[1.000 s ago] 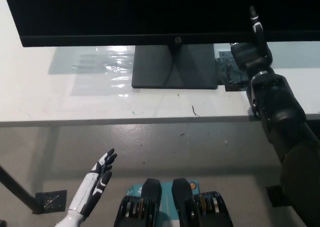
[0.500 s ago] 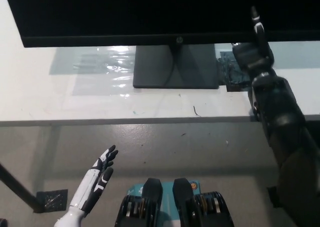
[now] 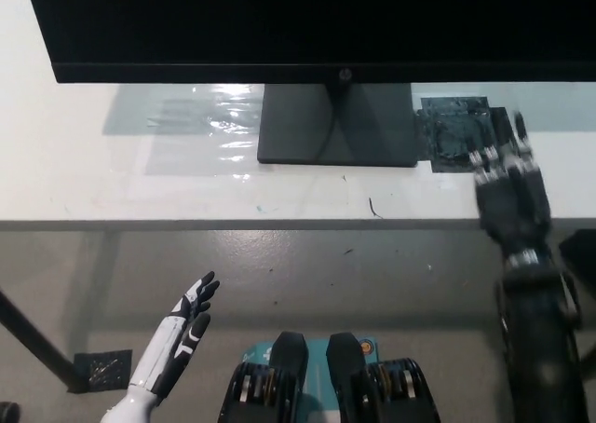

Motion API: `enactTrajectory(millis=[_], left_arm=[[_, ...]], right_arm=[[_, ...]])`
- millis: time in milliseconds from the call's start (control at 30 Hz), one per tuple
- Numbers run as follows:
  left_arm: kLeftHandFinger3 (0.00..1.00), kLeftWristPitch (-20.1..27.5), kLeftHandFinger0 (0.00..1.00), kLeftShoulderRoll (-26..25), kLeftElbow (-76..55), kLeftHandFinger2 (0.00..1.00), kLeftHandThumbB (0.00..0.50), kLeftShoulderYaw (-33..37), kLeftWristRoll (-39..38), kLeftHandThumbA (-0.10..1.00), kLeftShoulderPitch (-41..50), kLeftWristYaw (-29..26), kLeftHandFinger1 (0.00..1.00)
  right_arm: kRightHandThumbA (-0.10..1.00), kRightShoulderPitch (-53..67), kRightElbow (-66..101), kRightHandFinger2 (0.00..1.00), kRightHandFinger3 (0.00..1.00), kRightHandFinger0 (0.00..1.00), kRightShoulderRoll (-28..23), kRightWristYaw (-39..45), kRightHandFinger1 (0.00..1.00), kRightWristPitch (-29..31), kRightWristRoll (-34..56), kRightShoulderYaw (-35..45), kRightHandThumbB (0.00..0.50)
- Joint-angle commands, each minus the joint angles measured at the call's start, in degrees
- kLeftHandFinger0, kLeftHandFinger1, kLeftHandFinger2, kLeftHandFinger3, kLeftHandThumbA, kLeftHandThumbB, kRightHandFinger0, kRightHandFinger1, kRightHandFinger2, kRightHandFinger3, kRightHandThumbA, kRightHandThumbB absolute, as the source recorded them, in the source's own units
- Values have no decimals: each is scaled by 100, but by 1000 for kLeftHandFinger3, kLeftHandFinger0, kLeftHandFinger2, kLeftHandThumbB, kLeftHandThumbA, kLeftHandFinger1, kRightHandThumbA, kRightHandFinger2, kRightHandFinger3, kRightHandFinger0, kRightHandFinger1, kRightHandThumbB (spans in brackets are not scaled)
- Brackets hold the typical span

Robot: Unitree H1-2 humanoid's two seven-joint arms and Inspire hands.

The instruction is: The monitor is being placed at the center of the desk and the robot uses its right hand to grab on the right side of the monitor and tilt the angle of the montior sideways.

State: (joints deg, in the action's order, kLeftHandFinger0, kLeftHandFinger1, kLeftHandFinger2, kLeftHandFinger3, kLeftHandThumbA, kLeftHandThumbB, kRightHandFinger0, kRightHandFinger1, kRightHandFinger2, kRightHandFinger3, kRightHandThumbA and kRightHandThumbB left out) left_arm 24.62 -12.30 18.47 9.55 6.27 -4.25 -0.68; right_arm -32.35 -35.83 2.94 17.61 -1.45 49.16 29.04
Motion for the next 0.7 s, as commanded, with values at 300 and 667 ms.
enactTrajectory(millis=[300, 667], left_arm=[[1000, 231, 1000, -128, -60, 1000, 353, 8, -46, 1000, -157, -18, 1000], [1000, 231, 1000, -137, -39, 1000, 342, 29, -21, 1000, -205, -25, 1000]], right_arm=[[1000, 2822, 5883, 1000, 1000, 1000, 165, 1025, 1000, 1227, -1861, -1737, 421], [1000, 3824, 6122, 1000, 1000, 1000, 679, 1138, 1000, 2838, -4015, -2334, 357]])
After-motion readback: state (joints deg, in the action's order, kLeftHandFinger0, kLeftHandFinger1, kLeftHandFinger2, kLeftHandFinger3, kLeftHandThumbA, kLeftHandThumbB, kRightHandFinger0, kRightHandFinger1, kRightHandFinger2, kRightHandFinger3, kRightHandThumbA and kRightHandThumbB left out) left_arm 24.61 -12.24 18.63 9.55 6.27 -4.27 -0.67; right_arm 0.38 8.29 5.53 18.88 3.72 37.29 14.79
